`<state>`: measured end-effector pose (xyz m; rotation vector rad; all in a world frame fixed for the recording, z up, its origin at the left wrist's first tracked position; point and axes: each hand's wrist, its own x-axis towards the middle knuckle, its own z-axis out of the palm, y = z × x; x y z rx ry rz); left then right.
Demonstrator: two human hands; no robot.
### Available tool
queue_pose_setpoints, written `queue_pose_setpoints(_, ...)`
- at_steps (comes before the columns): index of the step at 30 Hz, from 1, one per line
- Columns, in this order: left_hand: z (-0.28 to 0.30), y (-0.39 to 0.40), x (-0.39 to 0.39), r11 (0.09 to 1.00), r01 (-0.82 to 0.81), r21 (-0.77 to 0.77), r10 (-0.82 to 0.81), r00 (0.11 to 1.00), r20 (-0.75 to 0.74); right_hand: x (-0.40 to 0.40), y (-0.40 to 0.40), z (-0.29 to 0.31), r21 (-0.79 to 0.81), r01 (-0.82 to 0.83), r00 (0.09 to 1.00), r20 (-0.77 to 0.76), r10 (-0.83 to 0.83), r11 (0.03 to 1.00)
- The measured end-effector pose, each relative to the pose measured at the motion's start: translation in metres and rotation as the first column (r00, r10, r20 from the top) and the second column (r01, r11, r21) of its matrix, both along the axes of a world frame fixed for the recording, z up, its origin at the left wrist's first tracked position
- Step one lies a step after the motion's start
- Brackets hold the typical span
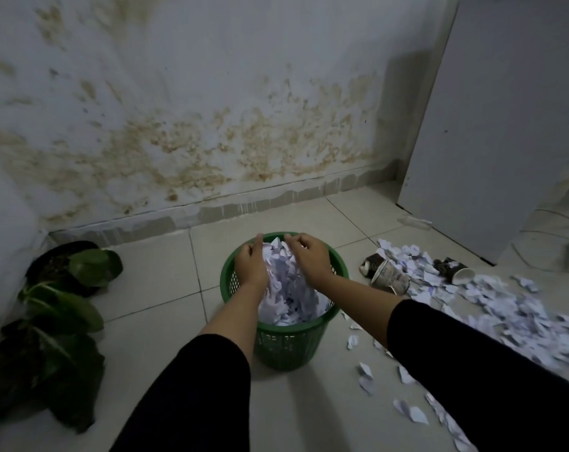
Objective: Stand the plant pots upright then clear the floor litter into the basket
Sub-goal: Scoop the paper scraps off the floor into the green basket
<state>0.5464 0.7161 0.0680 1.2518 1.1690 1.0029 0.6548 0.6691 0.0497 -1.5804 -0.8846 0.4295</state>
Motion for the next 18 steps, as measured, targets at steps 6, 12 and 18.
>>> queue_pose_setpoints(6, 0.004, -0.007, 0.004, 0.983, -0.094, 0.156, 0.102, 0.994, -0.044, 0.004, -0.004, 0.006, 0.007, -0.062, 0.998, 0.009, 0.062, 0.998)
queue_pose_setpoints(12, 0.0, -0.012, 0.008, 0.987, -0.129, 0.094, 0.147, 0.967, -0.21, 0.006, -0.011, 0.003, -0.106, -0.098, 0.989, 0.102, 0.109, 0.99)
queue_pose_setpoints(18, -0.007, -0.014, 0.01, 0.994, -0.083, -0.065, 0.053, 0.925, -0.376, 0.009, -0.015, 0.014, -0.413, -0.151, 0.976, 0.085, 0.203, 0.898)
